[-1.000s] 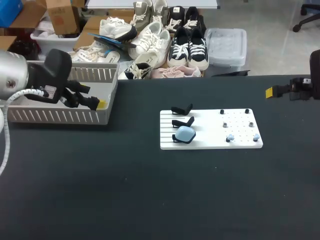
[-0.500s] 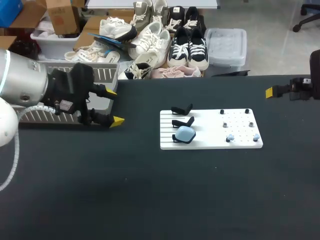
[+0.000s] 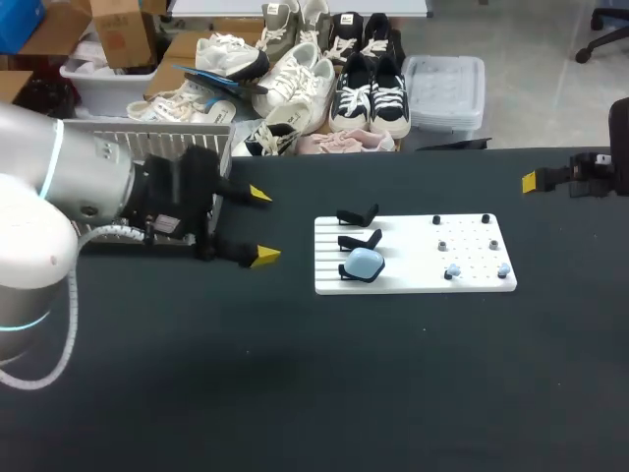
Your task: Pick up each earbud case from the left stands, insert the matching earbuds, close the lid, and place the case in the box.
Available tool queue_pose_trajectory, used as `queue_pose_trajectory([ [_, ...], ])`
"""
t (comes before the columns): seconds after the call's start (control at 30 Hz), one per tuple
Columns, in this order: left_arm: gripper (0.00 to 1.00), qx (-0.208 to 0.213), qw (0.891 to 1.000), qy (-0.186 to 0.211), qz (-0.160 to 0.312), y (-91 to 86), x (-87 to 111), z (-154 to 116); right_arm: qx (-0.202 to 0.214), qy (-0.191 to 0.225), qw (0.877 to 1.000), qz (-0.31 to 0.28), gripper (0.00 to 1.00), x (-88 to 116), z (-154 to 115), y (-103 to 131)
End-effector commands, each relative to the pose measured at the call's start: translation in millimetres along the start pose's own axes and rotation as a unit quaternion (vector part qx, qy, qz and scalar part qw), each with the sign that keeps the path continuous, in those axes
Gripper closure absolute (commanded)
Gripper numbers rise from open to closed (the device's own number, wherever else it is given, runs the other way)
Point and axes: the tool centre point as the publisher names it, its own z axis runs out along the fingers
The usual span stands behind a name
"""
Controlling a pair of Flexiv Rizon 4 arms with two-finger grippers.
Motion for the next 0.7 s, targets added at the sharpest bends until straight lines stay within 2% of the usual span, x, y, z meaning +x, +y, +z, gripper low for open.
queue_pose_trajectory([
  [0.03,0.0,0.016,1.0,-0.01,-0.003,12.1,5.4,23.5,0.0,0.0,1.0,0.0,0.0,0.0,0.0,0.0],
  [0.2,0.0,0.016,1.0,-0.015,-0.003,14.5,5.7,37.9,0.0,0.0,1.0,0.0,0.0,0.0,0.0,0.0],
  [0.23,0.0,0.007,1.0,-0.007,0.014,13.4,6.4,41.5,0.0,0.0,1.0,0.0,0.0,0.0,0.0,0.0],
  [0.4,0.0,0.023,0.999,-0.015,0.021,8.6,9.9,57.6,0.0,0.0,1.0,0.0,0.0,0.0,0.0,0.0],
  [0.7,0.0,0.028,0.999,-0.002,0.037,6.9,20.3,88.4,0.0,0.0,1.0,0.0,0.0,0.0,0.0,0.0],
])
